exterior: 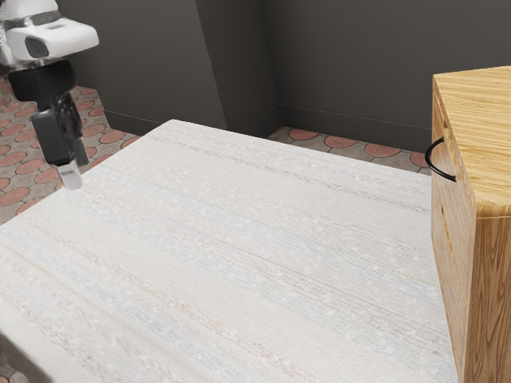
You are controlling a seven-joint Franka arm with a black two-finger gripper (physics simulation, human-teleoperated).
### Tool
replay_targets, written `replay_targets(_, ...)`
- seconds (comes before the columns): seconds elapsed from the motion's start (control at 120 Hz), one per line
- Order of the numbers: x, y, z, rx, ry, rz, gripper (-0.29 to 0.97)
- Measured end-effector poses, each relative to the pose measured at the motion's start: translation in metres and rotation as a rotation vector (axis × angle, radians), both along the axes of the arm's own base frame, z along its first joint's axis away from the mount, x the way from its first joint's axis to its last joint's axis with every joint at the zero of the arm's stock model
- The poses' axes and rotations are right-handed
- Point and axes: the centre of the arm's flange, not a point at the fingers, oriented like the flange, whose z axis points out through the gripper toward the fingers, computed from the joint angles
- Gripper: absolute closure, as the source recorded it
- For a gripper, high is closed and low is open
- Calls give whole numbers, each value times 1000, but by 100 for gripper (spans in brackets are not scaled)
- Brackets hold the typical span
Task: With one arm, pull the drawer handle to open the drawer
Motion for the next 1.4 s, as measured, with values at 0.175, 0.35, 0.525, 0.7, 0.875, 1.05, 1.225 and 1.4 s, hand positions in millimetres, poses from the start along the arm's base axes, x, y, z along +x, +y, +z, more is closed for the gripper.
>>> replay_targets(0.175,24,-5,15,14,-222,-347,0)
replay_targets(0.35,60,-42,5,48,-296,-669,0)
replay_targets(0.525,102,-79,-21,84,-330,-953,0)
replay_targets(0.7,126,-115,-38,98,-381,-1198,0)
replay_targets(0.875,137,-152,-61,99,-444,-1401,0)
replay_targets(1.05,143,-181,-64,89,-567,-1545,0)
replay_targets(1.225,144,-201,-53,127,-659,-1658,0)
replay_targets(1.4,130,-239,-35,147,-737,-1789,0)
